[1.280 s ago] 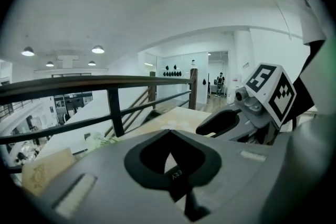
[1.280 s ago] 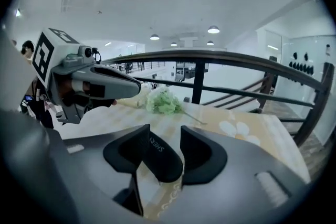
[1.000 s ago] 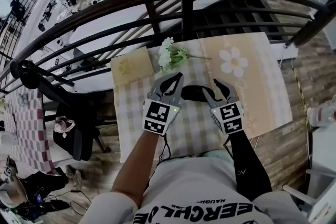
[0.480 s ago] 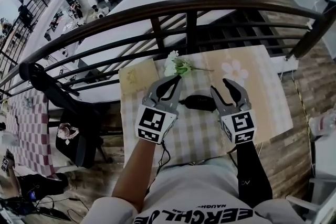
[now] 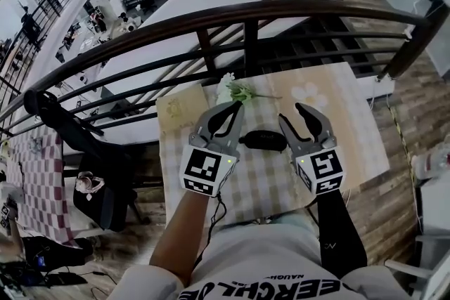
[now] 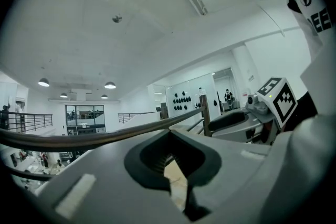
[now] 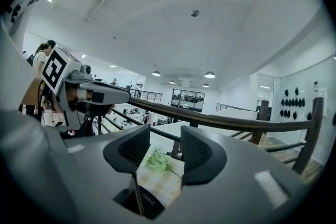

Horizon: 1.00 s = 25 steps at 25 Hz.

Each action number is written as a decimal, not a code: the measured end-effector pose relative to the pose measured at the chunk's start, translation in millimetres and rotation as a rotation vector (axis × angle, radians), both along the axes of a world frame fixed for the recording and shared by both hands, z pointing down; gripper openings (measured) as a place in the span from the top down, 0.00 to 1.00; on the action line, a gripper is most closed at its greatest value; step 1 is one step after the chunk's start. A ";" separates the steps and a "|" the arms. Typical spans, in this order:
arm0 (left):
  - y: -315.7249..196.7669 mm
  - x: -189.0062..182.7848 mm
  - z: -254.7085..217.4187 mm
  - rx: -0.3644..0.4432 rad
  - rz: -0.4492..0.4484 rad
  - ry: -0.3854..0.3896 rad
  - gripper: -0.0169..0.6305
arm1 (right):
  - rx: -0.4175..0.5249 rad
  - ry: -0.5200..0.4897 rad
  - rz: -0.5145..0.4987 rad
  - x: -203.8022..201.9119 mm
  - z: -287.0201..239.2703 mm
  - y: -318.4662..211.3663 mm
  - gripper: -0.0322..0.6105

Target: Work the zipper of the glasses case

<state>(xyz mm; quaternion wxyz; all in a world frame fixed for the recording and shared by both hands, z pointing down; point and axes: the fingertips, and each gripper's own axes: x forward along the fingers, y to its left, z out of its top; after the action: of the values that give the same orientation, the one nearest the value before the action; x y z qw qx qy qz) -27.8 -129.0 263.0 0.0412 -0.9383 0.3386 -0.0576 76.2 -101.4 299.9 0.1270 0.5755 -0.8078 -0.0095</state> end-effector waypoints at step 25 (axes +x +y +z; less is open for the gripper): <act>-1.1 8.1 -17.4 0.049 -0.011 0.016 0.97 | 0.090 0.008 -0.005 3.9 -29.7 -5.0 0.90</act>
<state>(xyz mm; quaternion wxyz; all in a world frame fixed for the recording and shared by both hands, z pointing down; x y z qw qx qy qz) -19.6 -130.2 245.5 0.0610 -0.9355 0.3455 -0.0422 80.0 -106.5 270.2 0.1041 0.5785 -0.8076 -0.0482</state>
